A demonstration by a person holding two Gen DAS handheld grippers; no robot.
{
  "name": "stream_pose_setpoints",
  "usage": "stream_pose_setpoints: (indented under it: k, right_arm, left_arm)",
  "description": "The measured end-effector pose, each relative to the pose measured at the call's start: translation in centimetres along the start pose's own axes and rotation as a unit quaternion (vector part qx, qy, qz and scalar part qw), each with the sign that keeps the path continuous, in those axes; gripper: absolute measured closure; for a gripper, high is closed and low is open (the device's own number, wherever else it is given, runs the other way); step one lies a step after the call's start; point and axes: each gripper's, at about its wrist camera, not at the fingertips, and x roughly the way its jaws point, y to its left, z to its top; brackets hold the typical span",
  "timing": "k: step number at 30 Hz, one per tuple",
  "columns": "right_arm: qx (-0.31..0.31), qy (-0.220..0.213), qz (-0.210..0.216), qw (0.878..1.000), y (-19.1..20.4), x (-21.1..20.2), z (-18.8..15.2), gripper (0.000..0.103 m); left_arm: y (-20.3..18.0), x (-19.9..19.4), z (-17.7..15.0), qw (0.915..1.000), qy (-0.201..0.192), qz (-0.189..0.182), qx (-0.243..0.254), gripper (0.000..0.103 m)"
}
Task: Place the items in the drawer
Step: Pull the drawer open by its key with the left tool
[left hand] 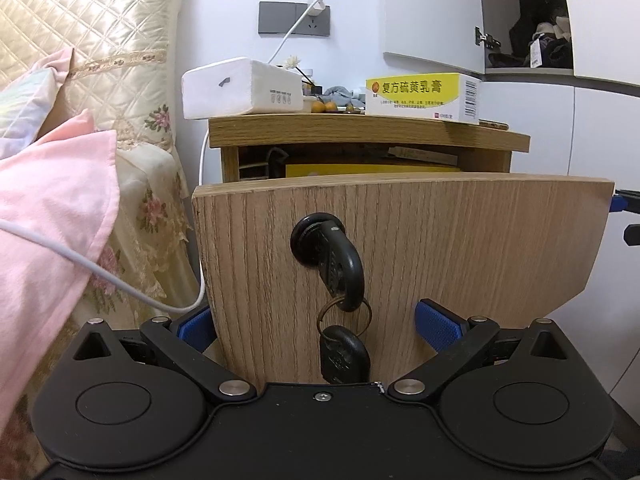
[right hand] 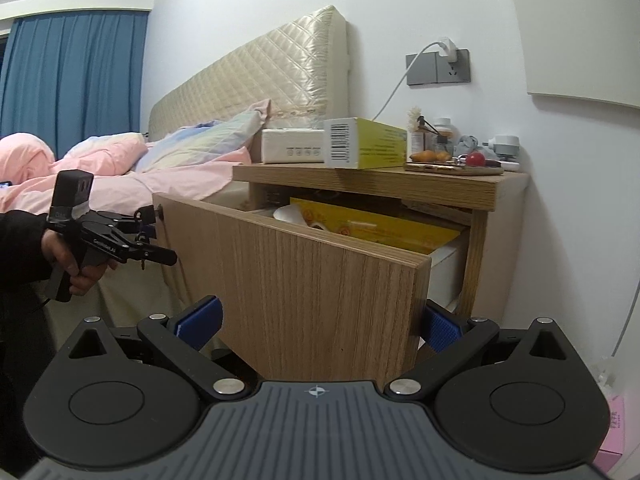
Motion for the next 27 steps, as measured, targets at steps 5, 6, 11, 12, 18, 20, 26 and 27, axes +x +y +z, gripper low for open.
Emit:
stream_pose_setpoints:
  k: [5, 6, 11, 12, 18, 20, 26, 27]
  right_arm:
    - [0.0, 0.0, 0.004, 1.0, 0.6, -0.7, -0.2, 0.0]
    - [0.0, 0.0, 0.003, 1.0, 0.7, -0.8, -0.2, 0.0]
    - [0.0, -0.002, -0.002, 1.0, 1.2, -1.1, -0.3, 0.0]
    - [0.0, -0.002, -0.003, 1.0, 1.3, -1.1, -0.3, 0.0]
    - [0.012, -0.01, -0.021, 1.0, 1.9, -0.8, -0.4, 0.0]
    - [0.027, -0.019, -0.037, 0.999, 2.2, -0.6, -0.3, 0.0]
    - [0.047, -0.037, -0.086, 0.995, 3.5, -0.2, 0.6, 0.0]
    - [0.046, -0.039, -0.094, 0.994, 3.7, -0.2, 0.9, 0.0]
  left_arm:
    - [-0.7, -1.0, -0.5, 0.9999, 0.006, 0.009, 0.004, 0.003]
    - [-0.8, -1.1, -0.5, 0.9999, 0.008, 0.011, 0.003, 0.003]
    - [-0.9, -1.6, -0.6, 0.9999, 0.012, 0.011, 0.002, 0.002]
    - [-0.9, -1.6, -0.6, 0.9998, 0.014, 0.012, 0.001, 0.002]
    - [-0.7, -1.4, -0.1, 0.9996, 0.027, 0.013, -0.004, 0.0]
    - [-0.7, -1.4, 0.1, 0.9994, 0.031, 0.016, -0.004, 0.0]
    - [-1.9, -3.4, 0.6, 0.999, -0.003, 0.045, 0.0, 0.001]
    - [-2.0, -3.7, 0.6, 0.9988, -0.009, 0.048, -0.002, 0.001]
